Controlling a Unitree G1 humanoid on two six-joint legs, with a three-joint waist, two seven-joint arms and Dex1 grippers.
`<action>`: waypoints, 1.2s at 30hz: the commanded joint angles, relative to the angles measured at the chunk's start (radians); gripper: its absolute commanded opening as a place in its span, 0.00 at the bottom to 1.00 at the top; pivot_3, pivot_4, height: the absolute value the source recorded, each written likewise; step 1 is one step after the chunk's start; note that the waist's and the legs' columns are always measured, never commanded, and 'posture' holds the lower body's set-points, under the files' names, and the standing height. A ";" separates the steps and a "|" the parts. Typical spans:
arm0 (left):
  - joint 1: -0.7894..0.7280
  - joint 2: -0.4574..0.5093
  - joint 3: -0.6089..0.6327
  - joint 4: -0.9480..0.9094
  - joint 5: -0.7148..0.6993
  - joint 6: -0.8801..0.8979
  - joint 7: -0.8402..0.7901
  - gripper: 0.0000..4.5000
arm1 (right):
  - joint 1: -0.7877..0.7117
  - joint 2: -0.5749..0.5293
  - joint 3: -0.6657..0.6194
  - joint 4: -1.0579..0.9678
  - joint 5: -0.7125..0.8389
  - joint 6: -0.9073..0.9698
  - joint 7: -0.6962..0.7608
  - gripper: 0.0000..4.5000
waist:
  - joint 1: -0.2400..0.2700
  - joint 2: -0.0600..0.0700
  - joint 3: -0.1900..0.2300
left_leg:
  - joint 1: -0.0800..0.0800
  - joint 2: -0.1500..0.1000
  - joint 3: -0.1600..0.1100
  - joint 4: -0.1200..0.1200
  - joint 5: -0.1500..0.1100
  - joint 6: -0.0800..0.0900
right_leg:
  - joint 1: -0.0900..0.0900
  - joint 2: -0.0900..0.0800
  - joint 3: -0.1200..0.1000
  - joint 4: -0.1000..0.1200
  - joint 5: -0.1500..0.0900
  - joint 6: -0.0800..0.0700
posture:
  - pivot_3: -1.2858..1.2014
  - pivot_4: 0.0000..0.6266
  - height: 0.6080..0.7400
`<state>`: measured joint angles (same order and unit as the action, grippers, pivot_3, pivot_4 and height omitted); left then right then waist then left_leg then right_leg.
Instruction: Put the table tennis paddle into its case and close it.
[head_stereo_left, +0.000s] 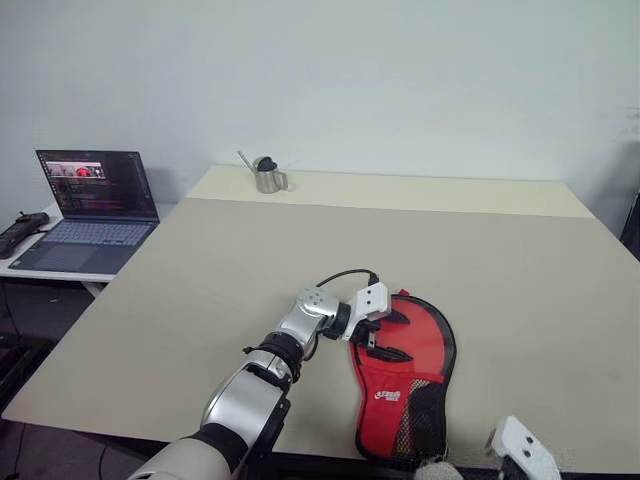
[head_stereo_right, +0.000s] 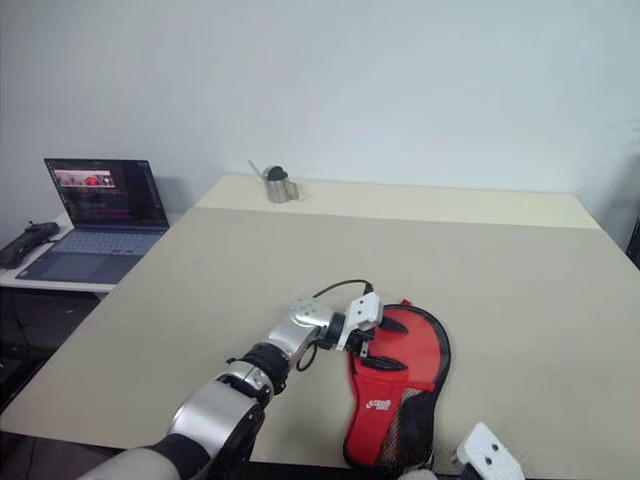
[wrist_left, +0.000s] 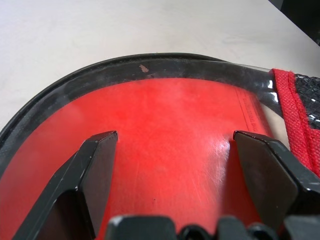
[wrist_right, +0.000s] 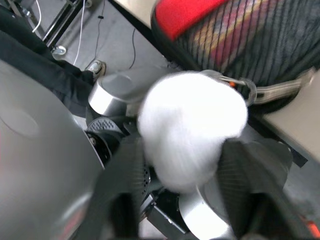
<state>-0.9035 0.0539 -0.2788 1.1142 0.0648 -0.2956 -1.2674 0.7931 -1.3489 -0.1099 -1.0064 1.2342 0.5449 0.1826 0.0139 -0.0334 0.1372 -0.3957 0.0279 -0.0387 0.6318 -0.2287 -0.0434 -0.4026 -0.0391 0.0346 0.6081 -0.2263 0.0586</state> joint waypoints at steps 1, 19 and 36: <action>0.056 -0.007 -0.066 0.074 0.087 0.014 0.016 0.90 | 0.019 -0.036 -0.202 -0.041 0.179 0.000 -0.009 0.73 | 0.001 -0.001 0.000 | 0.000 0.000 0.000 0.000 0.000 0.000 | 0.000 0.000 0.000 0.000 0.000 0.000 | 0.52 0.24 1.00; 0.077 -0.019 -0.049 0.033 0.056 0.009 -0.018 0.90 | -0.102 0.351 -0.545 0.130 -0.147 0.142 0.146 0.73 | 0.001 -0.002 0.001 | 0.004 0.007 0.000 -0.001 -0.007 -0.004 | 0.015 -0.004 -0.001 -0.018 -0.001 0.001 | 0.52 0.24 1.00; 0.134 -0.003 -0.008 -0.222 -0.053 0.110 -0.084 0.90 | -0.541 0.533 -0.222 0.429 -0.516 0.064 0.250 0.73 | 0.005 0.011 0.008 | -0.003 -0.001 0.001 -0.002 -0.009 0.013 | 0.012 0.000 0.000 -0.011 -0.004 0.004 | 0.52 0.24 1.00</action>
<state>-0.8011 0.0536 -0.2663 0.9045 0.0124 -0.2107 -1.3257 0.2746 -0.8211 -0.3210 -0.5777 0.7302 0.6174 0.4309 0.0188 -0.0226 0.1451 -0.3986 0.0269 -0.0379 0.6300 -0.2380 -0.0306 -0.3909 -0.0395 0.0343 0.5974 -0.2303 0.0630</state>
